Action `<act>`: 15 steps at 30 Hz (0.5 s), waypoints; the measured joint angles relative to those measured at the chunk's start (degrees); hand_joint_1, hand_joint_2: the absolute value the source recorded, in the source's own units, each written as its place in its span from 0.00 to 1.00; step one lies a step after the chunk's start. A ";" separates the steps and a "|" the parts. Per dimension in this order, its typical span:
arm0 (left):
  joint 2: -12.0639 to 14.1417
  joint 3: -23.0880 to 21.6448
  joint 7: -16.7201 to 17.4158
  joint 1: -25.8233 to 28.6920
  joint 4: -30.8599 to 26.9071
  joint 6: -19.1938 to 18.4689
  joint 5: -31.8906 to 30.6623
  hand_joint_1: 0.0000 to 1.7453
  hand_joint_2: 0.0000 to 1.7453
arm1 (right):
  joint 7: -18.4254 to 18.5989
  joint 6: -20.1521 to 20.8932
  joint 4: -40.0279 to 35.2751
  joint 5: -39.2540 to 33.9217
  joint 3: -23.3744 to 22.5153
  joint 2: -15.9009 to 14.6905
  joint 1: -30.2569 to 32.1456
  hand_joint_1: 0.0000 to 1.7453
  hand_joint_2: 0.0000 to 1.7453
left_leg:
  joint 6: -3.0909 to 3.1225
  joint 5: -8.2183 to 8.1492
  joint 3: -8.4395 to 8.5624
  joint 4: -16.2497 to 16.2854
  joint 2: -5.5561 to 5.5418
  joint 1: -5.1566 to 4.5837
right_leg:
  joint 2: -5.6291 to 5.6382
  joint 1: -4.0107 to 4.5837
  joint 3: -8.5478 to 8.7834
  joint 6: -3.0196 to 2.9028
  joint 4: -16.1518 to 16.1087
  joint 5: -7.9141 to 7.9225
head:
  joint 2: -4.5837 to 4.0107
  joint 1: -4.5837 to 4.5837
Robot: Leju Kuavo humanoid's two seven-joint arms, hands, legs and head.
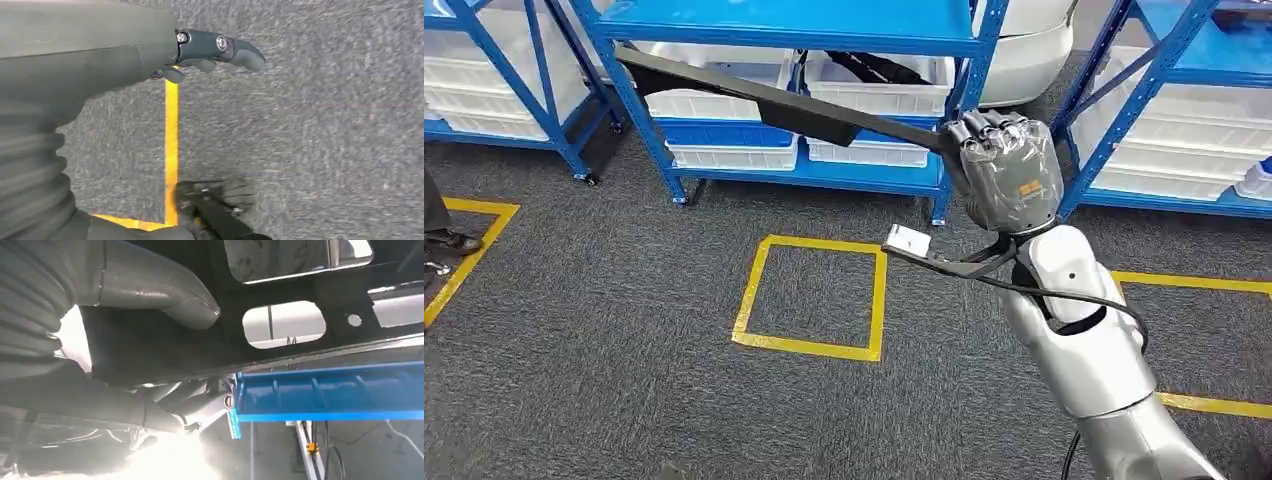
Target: Take the parts from the cabinet and place them on the table.
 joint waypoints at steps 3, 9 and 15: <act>0.27 0.28 0.17 -0.30 -0.13 0.02 -0.09 0.00 1.00 | -0.02 -0.07 0.26 -0.04 -0.02 -0.11 -0.15 1.00 1.00 | 2.83 -2.67 9.47 -12.09 -0.14 -0.84 | 0.04 0.65 -1.61 0.38 0.06 1.56 | 0.00 0.28; -0.35 0.39 0.24 -0.71 -0.11 0.11 -0.42 0.00 1.00 | -0.17 -0.13 0.68 -0.22 -0.22 -0.70 -1.09 1.00 1.00 | 3.78 1.72 9.32 -17.34 0.47 -1.10 | 0.02 0.26 -3.37 1.77 1.18 0.64 | 0.00 0.19; -0.74 0.39 0.39 -0.92 -0.11 0.09 -0.57 0.00 1.00 | -0.20 -0.13 1.38 -0.31 -0.31 -1.36 -1.14 1.00 1.00 | 2.21 6.85 2.93 -17.35 0.70 0.12 | 0.16 -2.08 -4.46 4.96 15.94 -4.56 | 0.00 0.48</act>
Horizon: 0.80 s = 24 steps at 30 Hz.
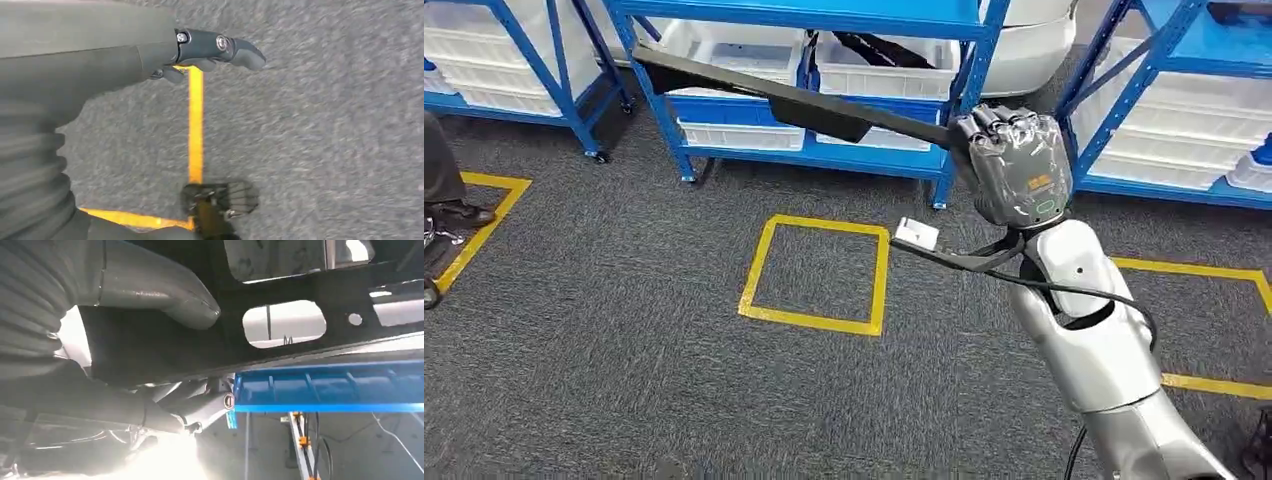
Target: Take the parts from the cabinet and place them on the table.
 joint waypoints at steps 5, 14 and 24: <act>-0.26 0.00 0.13 0.02 -0.09 0.00 -0.09 0.00 1.00 | -0.50 -0.02 0.22 -1.47 -0.18 -0.33 -0.16 1.00 1.00 | -2.83 4.12 -1.94 -1.35 0.13 1.13 | 0.05 0.80 13.34 -0.18 -19.09 -2.25 | 0.00 -0.53; -0.26 0.04 0.13 0.39 0.04 0.00 -0.11 0.00 1.00 | -1.55 0.35 0.37 -4.50 0.15 -0.33 0.00 1.00 1.00 | -4.29 -8.89 -5.79 18.13 -0.99 1.24 | -0.13 -0.07 6.75 -3.58 -19.68 5.74 | 0.00 -0.61; -0.31 0.04 -0.50 0.11 -0.02 -0.04 -0.66 0.00 1.00 | -1.84 0.33 0.26 -4.89 -0.15 -1.07 0.56 1.00 1.00 | -0.22 -7.77 7.48 0.94 -1.08 -0.26 | -0.14 -0.10 0.68 0.50 -17.47 9.00 | 0.00 -0.37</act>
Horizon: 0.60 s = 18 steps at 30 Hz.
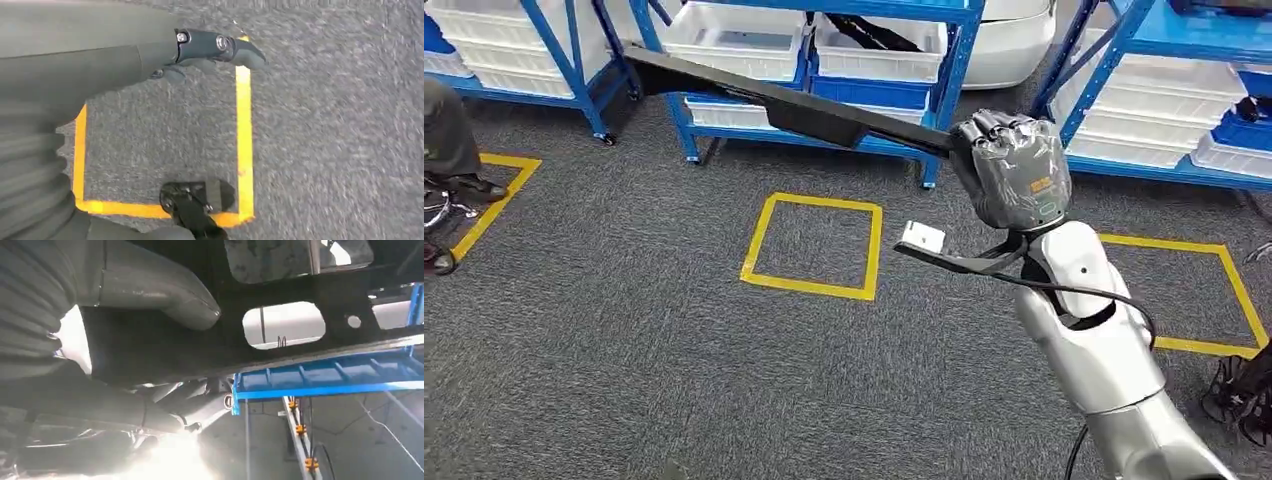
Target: Take the parts from the cabinet and place them on the table.
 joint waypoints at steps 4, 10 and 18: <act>0.00 0.00 -0.26 0.00 -0.02 -0.39 -0.41 0.00 1.00 | -0.02 -0.42 -0.31 1.09 0.02 -1.05 0.90 1.00 1.00 | 0.96 2.38 -3.04 0.02 0.09 -0.30 | 0.19 0.39 -6.20 -0.86 17.04 -9.82 | 0.00 0.26; -0.64 0.00 -0.31 -0.04 -0.02 -0.50 -0.61 0.00 1.00 | 0.31 -0.42 -1.75 2.88 -0.02 -1.95 1.67 1.00 1.00 | 0.67 5.07 -5.69 0.08 -0.71 -1.81 | 2.20 2.61 8.61 -3.74 -0.71 -8.70 | 0.00 -0.07; -0.57 -0.02 -0.33 -0.08 0.00 -0.63 -0.92 0.00 1.00 | 0.83 -0.39 -2.54 3.69 0.02 -2.23 1.69 1.00 1.00 | -1.01 6.27 -6.35 -0.33 -1.71 -1.21 | 0.18 0.37 9.41 -4.93 -2.98 -5.73 | 0.00 0.13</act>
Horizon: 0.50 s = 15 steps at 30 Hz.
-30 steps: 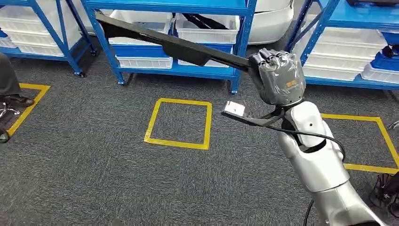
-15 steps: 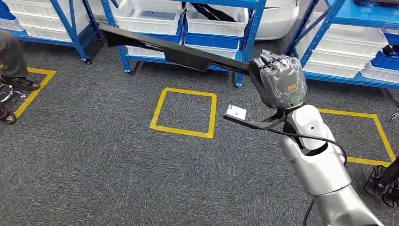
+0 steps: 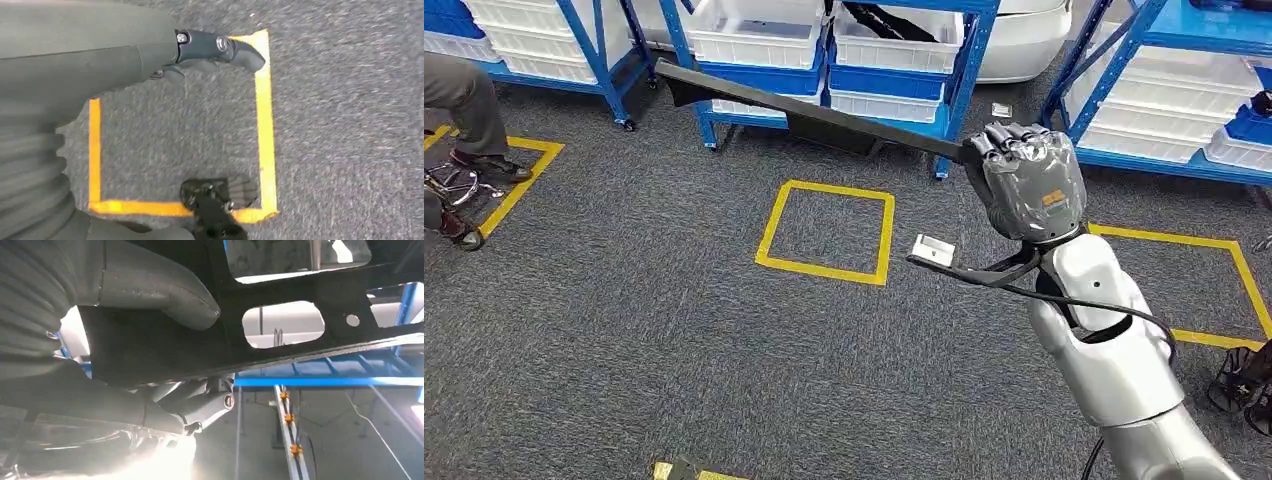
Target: Take the parts from the cabinet and place them on the table.
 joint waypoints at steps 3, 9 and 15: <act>0.48 0.00 0.31 0.03 0.00 -0.04 -0.17 0.00 1.00 | 0.17 0.02 -0.07 0.68 0.35 0.04 0.99 1.00 1.00 | -1.87 -9.01 -4.74 15.47 1.59 0.94 | -2.35 0.36 -1.83 -0.18 0.90 0.93 | 0.00 -0.02; 0.55 0.00 0.33 -0.12 -0.04 -0.17 -0.26 0.00 1.00 | 0.20 0.00 -0.17 0.79 0.33 -0.07 0.89 1.00 1.00 | -1.18 -4.75 2.70 2.40 3.10 1.29 | -3.96 1.21 -3.61 1.90 3.55 0.35 | 0.00 0.15; 0.57 0.00 0.50 -0.29 -0.07 -0.11 -0.26 0.00 1.00 | 0.20 0.13 -0.17 0.96 0.28 -0.24 0.88 1.00 1.00 | 1.49 -3.05 1.33 1.90 0.48 0.95 | -0.77 0.58 -9.38 2.19 14.43 -5.61 | 0.00 0.18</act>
